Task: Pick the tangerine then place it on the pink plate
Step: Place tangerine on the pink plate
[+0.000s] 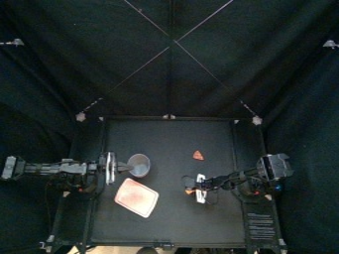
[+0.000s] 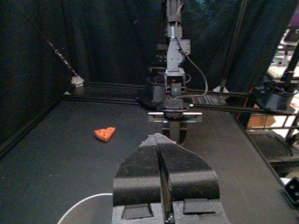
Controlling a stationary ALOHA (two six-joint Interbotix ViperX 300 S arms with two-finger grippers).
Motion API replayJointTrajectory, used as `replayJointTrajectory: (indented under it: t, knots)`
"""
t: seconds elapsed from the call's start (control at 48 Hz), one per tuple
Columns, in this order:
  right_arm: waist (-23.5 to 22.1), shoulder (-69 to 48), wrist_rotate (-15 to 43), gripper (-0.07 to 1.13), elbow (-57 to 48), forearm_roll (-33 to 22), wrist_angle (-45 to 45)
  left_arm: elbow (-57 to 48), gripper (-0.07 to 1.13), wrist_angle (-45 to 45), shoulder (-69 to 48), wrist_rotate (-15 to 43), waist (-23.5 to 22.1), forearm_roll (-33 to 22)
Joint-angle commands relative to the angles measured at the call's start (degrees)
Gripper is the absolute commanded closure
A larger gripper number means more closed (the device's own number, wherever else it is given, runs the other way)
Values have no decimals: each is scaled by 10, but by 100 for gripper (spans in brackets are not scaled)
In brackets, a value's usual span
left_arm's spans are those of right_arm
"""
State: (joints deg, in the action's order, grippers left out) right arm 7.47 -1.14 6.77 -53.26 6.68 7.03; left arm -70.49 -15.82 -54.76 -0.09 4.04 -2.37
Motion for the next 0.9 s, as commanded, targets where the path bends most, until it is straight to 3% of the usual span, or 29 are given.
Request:
replayJointTrajectory:
  t: [0.021, 0.417, 0.896]
  knots:
    - [4, 0, 0, 53, 2, 0, 11, 8, 96, -4, 3, -1, 0, -2]
    - [6, 8, -4, 55, 172, -7, 1, 8, 96, -4, 3, 0, 1, -2]
    - [6, 256, 0, 54, 468, -25, -49, -2, 96, -3, 2, 1, 27, -2]
